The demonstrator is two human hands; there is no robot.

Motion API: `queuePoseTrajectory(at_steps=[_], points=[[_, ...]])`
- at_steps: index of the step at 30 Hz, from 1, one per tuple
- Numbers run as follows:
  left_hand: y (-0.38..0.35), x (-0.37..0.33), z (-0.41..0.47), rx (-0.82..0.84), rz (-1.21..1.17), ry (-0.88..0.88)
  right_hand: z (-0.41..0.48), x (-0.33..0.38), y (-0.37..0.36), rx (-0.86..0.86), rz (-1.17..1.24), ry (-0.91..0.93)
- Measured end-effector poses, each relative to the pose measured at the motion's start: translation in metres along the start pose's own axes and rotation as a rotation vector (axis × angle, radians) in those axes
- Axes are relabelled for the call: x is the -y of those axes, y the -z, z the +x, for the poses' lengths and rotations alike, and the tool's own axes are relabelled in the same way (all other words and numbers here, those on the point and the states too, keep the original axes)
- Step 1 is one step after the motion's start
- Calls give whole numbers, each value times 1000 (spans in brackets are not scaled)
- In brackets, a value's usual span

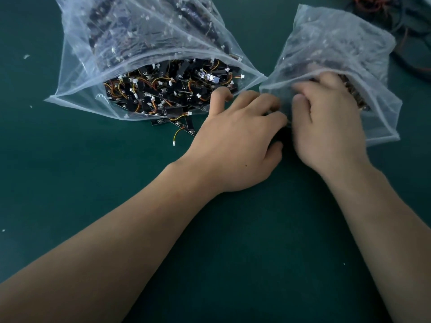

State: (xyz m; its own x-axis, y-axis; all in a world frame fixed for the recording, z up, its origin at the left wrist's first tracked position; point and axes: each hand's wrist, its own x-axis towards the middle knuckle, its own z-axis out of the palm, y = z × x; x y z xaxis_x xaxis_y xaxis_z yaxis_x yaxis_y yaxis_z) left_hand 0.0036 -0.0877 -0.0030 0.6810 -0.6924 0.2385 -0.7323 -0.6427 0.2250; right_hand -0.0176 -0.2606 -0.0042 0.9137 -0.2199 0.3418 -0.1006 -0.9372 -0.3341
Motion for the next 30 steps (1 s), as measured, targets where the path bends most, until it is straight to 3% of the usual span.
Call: queuePoseTrajectory(at_steps=[4, 7, 14, 18, 20, 25, 30], points=[[12, -1, -6, -312, -166, -16, -16, 18, 5, -98, 345, 51], [23, 6, -16, -497, -334, 20, -21, 26, 5, 56, 423, -6], [26, 24, -48, -327, -328, 187, -13, 16, 0, 229, 1, -53], [22, 25, -59, -177, -280, 240, -30, 23, 2, 17, 125, 128], [22, 26, -59, -155, -357, 199, -39, 27, 3, 60, 245, 192], [26, 27, -60, -295, -454, 150, -41, 28, 6, 312, 146, 332], [32, 37, -64, -462, -310, 225, -41, 28, 8, 316, 239, 363]])
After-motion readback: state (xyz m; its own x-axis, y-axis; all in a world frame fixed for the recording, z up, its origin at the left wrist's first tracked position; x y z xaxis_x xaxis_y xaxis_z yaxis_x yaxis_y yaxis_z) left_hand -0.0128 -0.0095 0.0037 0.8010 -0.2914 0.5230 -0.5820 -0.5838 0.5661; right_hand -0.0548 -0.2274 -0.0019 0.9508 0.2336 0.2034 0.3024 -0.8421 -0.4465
